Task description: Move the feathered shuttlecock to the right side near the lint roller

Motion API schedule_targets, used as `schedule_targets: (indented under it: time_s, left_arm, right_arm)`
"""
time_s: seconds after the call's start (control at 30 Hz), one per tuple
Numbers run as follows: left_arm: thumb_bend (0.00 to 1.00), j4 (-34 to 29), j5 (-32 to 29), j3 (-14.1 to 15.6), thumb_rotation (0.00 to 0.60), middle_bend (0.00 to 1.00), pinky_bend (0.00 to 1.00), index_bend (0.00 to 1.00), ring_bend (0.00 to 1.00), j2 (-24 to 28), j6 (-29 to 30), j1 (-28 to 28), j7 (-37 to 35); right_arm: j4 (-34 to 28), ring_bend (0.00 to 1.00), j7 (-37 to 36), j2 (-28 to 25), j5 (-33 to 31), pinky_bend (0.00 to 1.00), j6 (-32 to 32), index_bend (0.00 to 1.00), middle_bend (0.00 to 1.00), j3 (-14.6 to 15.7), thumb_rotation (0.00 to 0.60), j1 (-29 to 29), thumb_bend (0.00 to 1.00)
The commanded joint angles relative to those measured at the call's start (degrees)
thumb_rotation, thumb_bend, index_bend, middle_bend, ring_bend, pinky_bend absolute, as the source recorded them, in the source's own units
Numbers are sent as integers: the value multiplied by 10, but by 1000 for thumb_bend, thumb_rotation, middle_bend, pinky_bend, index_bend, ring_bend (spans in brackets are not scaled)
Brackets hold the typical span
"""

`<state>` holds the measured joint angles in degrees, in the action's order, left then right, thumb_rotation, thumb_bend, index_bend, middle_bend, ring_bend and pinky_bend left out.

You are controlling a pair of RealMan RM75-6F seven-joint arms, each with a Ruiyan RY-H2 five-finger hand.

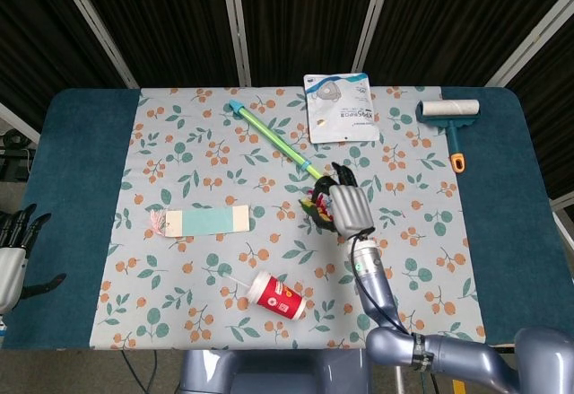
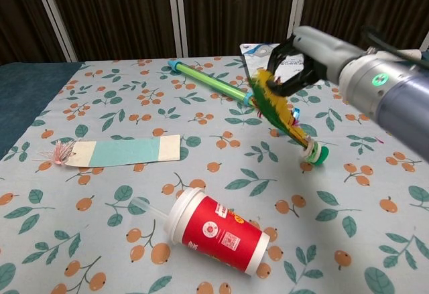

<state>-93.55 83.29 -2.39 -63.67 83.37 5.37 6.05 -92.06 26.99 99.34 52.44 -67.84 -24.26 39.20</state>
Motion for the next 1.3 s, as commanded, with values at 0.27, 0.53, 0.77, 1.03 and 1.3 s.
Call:
schedule_targets:
  time_s: [0.27, 0.53, 0.77, 1.03, 1.3]
  left_arm:
    - [144, 0, 0, 0, 553, 0, 0, 114, 0, -2, 2, -1, 2]
    - [144, 0, -1, -1, 555, 0, 0, 114, 0, -3, 4, -2, 5]
    - [144, 0, 0, -1, 553, 0, 0, 114, 0, -3, 5, -2, 5]
    - [143, 1, 0, -1, 555, 0, 0, 114, 0, -3, 4, -1, 3]
    - [144, 1, 0, -1, 554, 0, 0, 114, 0, -4, 6, -2, 7]
  right_arm:
    - [-79, 0, -39, -123, -42, 0, -24, 618, 316, -61, 600, -47, 388]
    - [-91, 0, -76, -162, -54, 0, -18, 618, 316, -53, 600, -72, 388]
    - [-76, 0, -97, -166, -58, 0, -14, 618, 316, -35, 600, -78, 388]
    - [-53, 0, -114, -180, -64, 0, -9, 619, 316, -22, 600, -85, 388]
    - [-47, 0, -132, -196, -66, 0, 3, 620, 316, -7, 600, -93, 390]
